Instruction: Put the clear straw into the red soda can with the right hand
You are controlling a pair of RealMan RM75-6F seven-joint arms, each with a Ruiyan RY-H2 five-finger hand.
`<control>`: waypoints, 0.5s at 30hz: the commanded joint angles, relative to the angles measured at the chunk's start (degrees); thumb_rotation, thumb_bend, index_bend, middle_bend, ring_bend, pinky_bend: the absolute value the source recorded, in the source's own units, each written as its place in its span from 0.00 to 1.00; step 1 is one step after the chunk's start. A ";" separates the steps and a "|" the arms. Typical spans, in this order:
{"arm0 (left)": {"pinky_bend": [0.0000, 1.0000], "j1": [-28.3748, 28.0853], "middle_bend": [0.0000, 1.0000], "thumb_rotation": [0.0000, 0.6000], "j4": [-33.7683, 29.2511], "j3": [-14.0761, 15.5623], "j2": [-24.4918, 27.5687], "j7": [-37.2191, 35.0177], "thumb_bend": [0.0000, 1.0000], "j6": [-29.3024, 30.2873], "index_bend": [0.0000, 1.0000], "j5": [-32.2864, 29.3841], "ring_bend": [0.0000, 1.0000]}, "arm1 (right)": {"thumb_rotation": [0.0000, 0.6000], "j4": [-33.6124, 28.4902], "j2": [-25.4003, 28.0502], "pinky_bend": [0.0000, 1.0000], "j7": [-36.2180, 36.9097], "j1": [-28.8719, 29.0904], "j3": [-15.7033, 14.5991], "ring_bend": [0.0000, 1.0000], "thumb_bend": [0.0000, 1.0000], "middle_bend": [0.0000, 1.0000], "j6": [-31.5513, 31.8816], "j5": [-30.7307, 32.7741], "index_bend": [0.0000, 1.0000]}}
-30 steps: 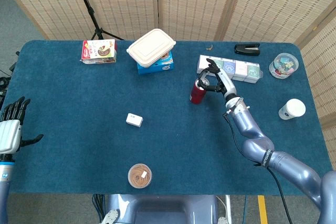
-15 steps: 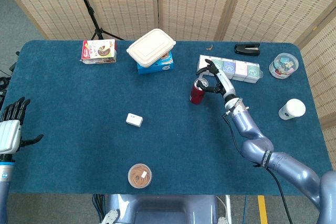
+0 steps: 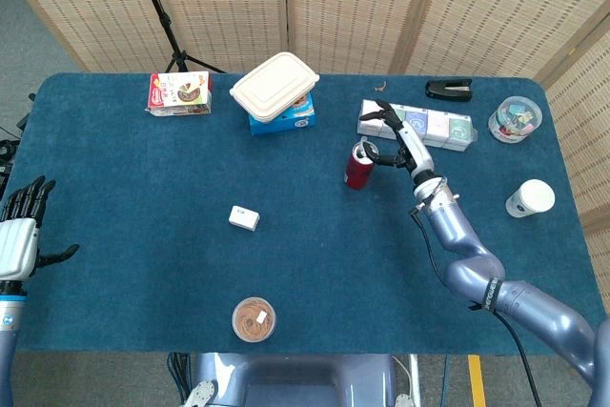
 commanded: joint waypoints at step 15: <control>0.00 2.22 0.00 1.00 -5.86 1.05 4.67 -0.36 0.00 3.43 0.00 2.06 0.00 | 1.00 -15.40 14.86 0.00 -36.22 -12.21 -10.59 0.00 0.00 0.00 24.42 -11.97 0.00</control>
